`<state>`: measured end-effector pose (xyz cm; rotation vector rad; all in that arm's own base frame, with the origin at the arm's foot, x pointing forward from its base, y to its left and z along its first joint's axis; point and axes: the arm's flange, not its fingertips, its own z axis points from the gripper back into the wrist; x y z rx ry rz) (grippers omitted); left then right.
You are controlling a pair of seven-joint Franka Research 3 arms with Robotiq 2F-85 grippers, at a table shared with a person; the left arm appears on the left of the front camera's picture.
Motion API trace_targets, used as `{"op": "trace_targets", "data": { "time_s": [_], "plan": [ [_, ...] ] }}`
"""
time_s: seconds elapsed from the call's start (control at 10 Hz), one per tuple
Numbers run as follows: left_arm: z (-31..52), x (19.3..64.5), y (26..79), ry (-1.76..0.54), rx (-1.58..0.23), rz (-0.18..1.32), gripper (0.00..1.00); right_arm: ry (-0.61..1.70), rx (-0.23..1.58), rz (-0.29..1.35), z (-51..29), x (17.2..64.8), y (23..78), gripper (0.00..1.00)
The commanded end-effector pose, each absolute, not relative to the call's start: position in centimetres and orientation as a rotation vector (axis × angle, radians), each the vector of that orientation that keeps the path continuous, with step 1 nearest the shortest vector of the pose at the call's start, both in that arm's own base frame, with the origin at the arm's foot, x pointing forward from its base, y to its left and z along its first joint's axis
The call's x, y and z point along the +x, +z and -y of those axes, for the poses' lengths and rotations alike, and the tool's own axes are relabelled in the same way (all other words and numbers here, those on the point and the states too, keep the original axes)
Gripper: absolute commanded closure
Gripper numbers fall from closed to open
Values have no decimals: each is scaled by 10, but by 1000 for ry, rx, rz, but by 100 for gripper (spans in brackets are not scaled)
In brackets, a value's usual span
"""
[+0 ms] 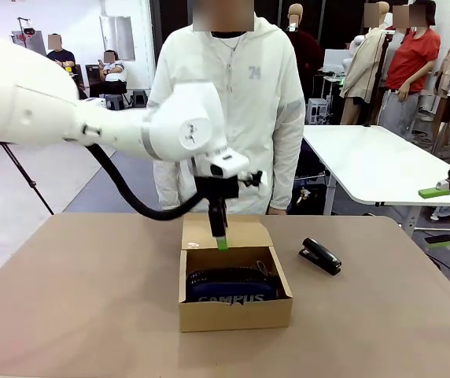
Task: Pack the items into the box.
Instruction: Pick up the item indicated by the person and place it inside the Mailer Box.
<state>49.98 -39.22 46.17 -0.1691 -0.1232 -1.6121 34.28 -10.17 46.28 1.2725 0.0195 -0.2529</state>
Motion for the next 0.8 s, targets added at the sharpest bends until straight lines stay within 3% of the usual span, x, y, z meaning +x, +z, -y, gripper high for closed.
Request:
{"op": "trace_targets", "data": {
  "time_s": [0.0, 0.1, 0.2, 0.3, 0.4, 0.5, 0.7],
  "plan": [
    [353, 478, 494, -1604, -151, 128, 0, -237, 1270, -14, 104, 342, 465, 0],
    [329, 469, 521, -1528, -189, 182, 0, -237, 1270, -14, 104, 342, 465, 0],
    [300, 469, 539, -1234, -301, 204, 0, -237, 1270, -14, 104, 342, 465, 0],
    [258, 466, 554, -1087, -409, 204, 0, -237, 1270, -14, 104, 342, 465, 0],
    [207, 458, 562, -866, -558, 103, 0, -237, 1270, -14, 104, 342, 465, 0],
    [159, 447, 572, -801, -782, 152, 0, -237, 1270, -14, 104, 342, 465, 0],
    [59, 423, 558, -424, -1013, 349, 0, -237, 1270, -14, 104, 342, 465, 0]
  ]
}}
